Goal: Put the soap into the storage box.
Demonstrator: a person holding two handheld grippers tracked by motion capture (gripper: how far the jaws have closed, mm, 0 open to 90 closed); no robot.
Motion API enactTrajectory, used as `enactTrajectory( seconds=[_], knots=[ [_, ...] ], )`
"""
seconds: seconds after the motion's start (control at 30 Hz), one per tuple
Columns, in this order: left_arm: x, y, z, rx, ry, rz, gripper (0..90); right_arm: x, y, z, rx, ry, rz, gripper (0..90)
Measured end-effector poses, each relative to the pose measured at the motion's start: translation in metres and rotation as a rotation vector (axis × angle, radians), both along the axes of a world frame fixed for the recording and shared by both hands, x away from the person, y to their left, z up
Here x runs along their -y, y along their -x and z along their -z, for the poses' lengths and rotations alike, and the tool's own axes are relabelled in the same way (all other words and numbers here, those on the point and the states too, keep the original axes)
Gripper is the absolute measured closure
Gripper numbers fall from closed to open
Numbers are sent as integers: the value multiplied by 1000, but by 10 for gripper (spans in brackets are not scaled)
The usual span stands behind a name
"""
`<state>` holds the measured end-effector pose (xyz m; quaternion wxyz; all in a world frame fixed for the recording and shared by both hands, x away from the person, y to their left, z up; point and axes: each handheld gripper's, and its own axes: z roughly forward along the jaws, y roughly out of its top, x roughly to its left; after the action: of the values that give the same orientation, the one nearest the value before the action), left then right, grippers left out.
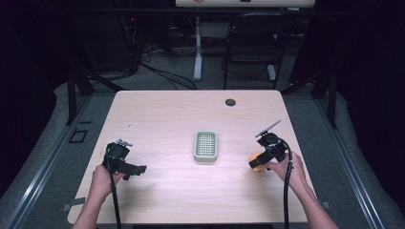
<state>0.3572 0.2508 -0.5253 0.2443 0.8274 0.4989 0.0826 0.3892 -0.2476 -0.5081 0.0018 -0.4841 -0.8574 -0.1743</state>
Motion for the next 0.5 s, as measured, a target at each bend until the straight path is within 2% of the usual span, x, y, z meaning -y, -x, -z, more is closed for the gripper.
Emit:
enactTrajectory(
  seconds=[0.07,0.13,0.17,0.3,0.4,0.5],
  knots=[
    [0,0,0,0,0,-1,0,0,-1,-1,-3,5,-8,255],
    [0,0,0,0,0,-2,0,-3,-1,-1,4,-21,10,255],
    [0,0,0,0,0,-2,0,-2,-2,-2,-1,-7,-11,255],
    [0,0,0,0,0,-2,0,-6,-3,-2,20,-40,15,255],
    [0,0,0,0,0,-1,0,-6,-5,-4,9,-30,-5,255],
    [0,0,0,-2,2,-6,0,-9,-7,-5,19,-50,1,256]
  ],
)
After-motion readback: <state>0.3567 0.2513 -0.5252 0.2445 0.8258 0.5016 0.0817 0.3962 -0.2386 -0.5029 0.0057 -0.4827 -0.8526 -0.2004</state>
